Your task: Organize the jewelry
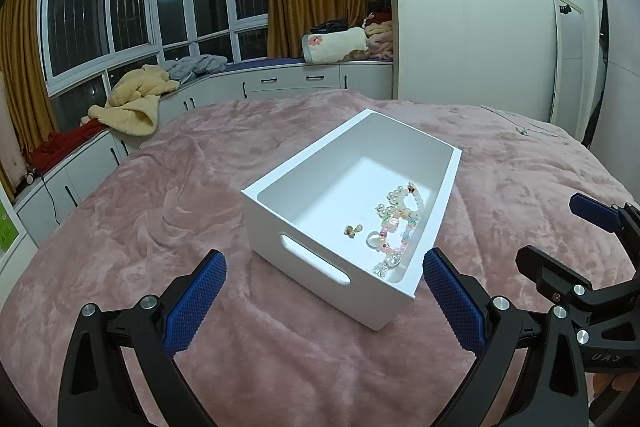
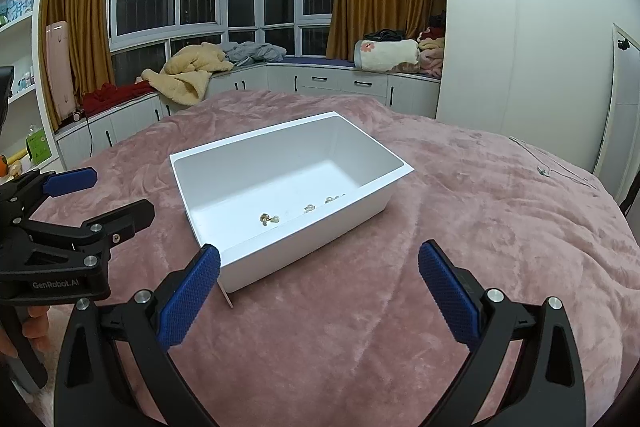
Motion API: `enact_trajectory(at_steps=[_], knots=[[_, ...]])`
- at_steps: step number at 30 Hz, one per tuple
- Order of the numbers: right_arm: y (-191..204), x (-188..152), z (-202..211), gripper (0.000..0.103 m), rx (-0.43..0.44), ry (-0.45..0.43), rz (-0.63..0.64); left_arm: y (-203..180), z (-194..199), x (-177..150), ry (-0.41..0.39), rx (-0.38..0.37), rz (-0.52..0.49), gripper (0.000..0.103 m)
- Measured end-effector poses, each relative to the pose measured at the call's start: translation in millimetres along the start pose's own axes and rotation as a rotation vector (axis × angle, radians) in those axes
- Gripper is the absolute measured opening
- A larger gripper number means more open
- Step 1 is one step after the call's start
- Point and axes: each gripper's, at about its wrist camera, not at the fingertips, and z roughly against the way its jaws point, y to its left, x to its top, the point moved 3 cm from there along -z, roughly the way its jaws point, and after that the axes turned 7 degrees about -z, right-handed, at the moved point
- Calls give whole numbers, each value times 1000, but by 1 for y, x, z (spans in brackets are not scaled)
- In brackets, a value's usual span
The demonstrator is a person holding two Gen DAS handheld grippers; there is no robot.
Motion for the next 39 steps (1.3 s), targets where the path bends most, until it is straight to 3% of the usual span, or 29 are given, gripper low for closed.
enact_trajectory(at_steps=[19,39], knots=[[-1,-1,2,98,6,-9,-3,-2,0,1,-3,7,0,100],[0,0,9,98,17,-54,-3,-2,10,5,-74,-5,5,100]])
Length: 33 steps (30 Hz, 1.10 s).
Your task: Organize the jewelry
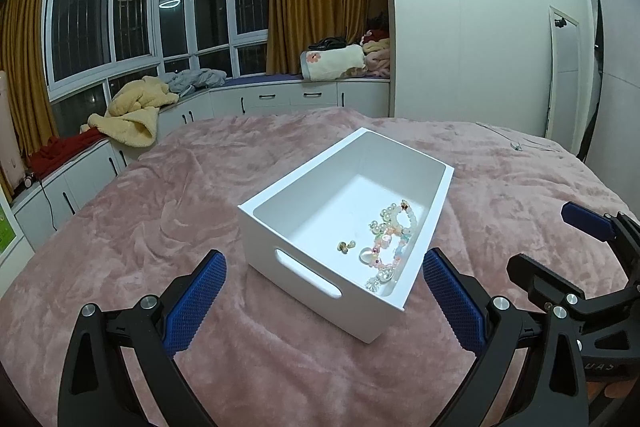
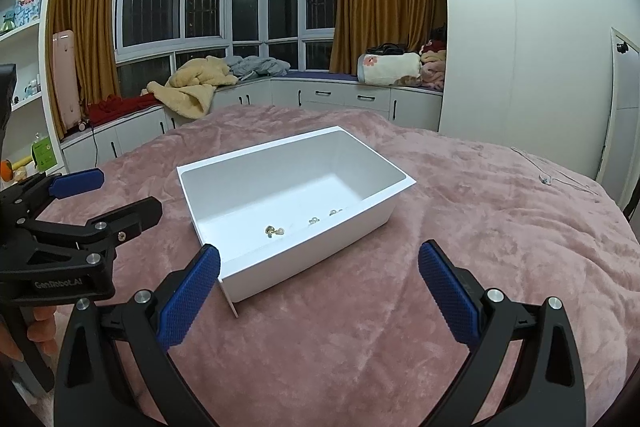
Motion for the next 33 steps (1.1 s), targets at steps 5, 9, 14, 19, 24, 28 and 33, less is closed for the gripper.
enact_trajectory(at_steps=[5,9,14,19,24,28,33], knots=[[1,-1,0,98,-2,4,-1,0,0,-1,-1,-7,-3,100],[2,-3,0,98,-3,10,-2,0,0,-2,-10,-12,-2,100],[2,-4,-1,98,-4,11,1,-2,0,-1,-17,-15,-14,100],[2,-5,0,98,-3,12,-5,-3,0,-2,-22,-12,-19,99],[1,-5,-2,98,-5,15,-7,-3,1,-2,-23,-4,-17,100],[1,-6,-1,98,-8,15,-7,-1,-1,-1,-14,22,-14,100],[0,-6,-3,98,-8,17,-8,1,-3,-1,-4,23,-9,100]])
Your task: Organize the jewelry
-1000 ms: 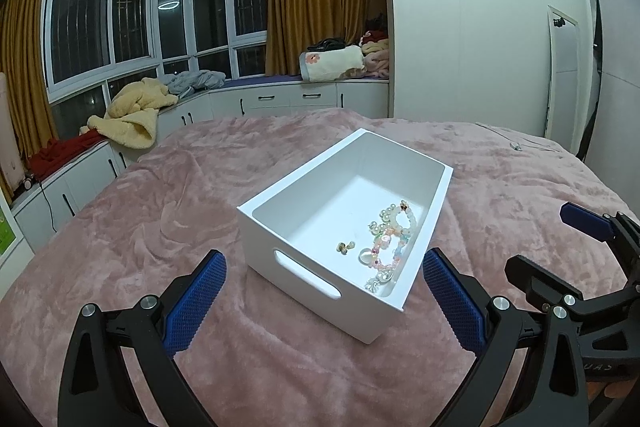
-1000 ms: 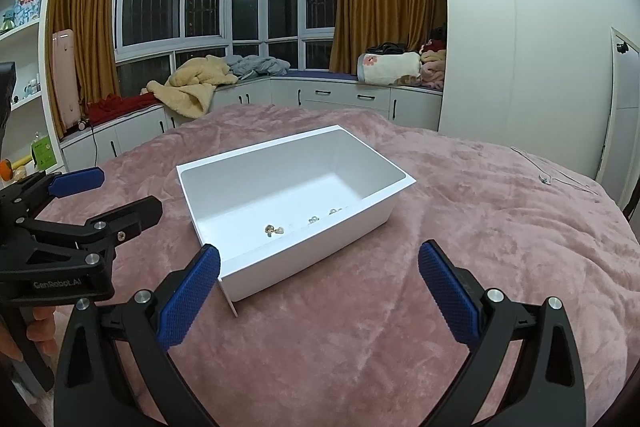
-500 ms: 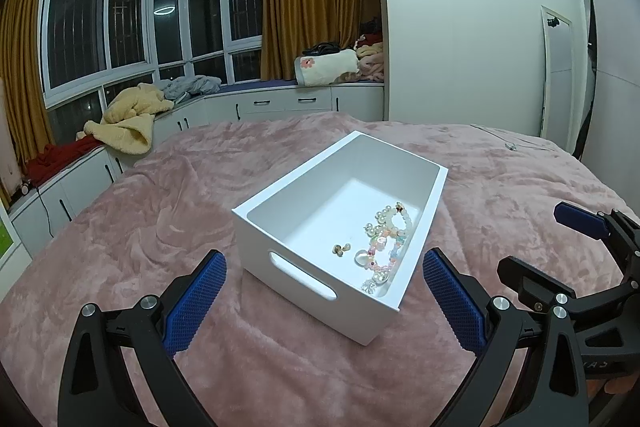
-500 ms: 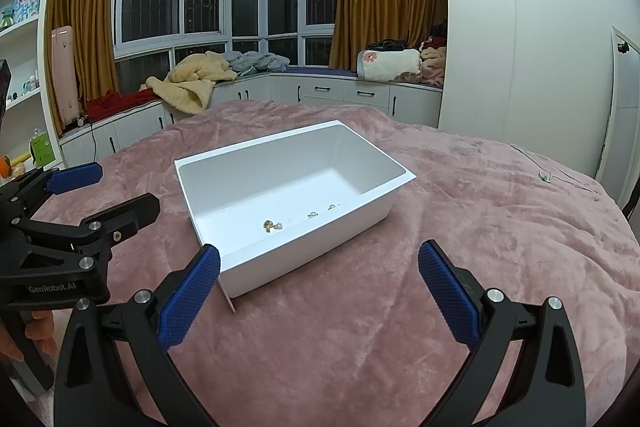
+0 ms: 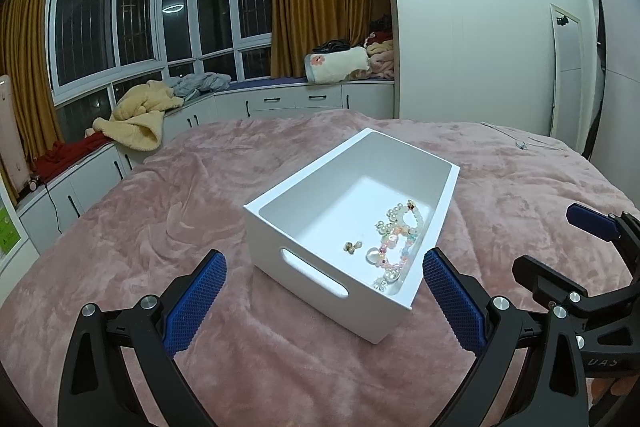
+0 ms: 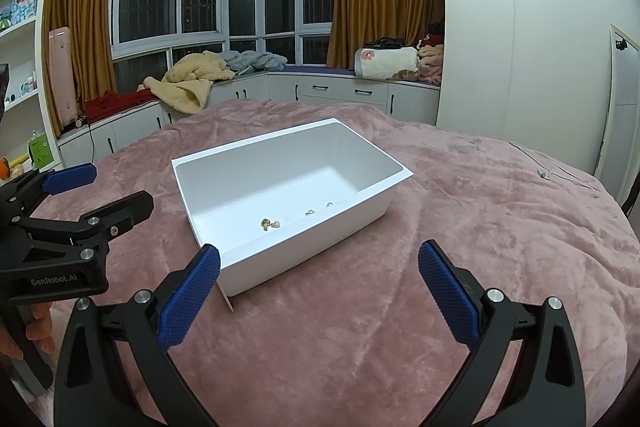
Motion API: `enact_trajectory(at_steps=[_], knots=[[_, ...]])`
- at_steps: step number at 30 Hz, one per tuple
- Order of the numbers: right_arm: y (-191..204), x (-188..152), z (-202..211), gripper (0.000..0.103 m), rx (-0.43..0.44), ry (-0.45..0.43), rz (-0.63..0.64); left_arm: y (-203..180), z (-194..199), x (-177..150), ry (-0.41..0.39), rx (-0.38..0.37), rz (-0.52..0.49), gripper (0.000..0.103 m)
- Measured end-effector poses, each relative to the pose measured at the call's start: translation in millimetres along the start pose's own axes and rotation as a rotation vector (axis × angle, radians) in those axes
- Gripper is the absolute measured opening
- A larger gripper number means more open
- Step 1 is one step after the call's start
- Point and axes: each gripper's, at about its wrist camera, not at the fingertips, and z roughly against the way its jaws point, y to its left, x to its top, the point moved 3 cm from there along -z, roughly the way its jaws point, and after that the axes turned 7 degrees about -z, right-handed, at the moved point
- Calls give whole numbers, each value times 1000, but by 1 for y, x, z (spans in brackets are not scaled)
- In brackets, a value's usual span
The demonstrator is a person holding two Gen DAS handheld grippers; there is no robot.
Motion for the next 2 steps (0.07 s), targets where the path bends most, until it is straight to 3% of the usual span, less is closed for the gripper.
enact_trajectory(at_steps=[2], knots=[[1,-1,0,98,-1,0,1,1,0,-1,-1,7,-1,100]])
